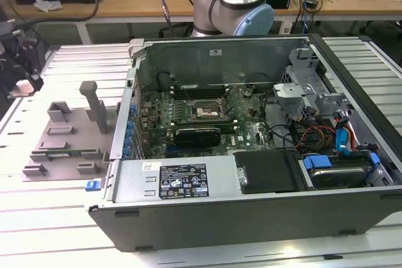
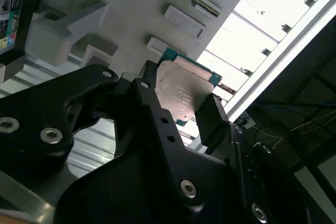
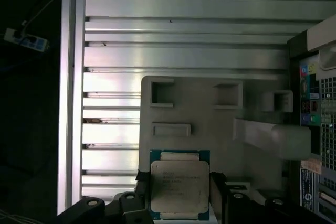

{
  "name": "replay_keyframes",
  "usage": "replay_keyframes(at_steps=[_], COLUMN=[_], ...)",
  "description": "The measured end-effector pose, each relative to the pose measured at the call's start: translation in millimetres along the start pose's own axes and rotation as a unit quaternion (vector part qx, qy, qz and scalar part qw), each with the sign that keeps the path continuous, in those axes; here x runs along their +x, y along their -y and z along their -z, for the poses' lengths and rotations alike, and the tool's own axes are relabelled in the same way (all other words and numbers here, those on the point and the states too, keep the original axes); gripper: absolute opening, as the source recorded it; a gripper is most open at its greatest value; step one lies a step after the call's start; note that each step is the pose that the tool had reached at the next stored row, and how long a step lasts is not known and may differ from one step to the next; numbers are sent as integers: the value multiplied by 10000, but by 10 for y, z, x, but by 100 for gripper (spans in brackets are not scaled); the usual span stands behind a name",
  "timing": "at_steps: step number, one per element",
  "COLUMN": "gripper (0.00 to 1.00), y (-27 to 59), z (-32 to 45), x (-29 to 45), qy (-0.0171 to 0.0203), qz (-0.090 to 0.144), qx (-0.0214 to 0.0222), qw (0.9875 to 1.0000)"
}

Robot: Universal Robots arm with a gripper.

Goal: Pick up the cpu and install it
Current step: 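Pick up the cpu and move it towards the insertion slot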

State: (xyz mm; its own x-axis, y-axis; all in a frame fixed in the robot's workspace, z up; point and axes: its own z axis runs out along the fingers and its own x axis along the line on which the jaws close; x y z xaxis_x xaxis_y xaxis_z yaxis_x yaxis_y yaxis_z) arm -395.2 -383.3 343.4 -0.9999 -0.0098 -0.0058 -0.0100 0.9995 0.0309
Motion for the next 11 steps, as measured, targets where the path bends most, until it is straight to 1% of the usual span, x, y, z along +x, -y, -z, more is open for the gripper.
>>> replay_keyframes(at_steps=[3, 5, 8, 10, 11], gripper=[54, 54, 54, 54, 54], y=[-3, -6, -9, -10, -10], z=[99, 202, 296, 336, 341], x=[-3, -6, -9, -10, -9], qy=[0, 0, 0, 0, 0], qz=[-1, -3, -4, -5, -5], qx=[0, 0, 0, 0, 0], qw=[10000, 10000, 10000, 10000, 10000])
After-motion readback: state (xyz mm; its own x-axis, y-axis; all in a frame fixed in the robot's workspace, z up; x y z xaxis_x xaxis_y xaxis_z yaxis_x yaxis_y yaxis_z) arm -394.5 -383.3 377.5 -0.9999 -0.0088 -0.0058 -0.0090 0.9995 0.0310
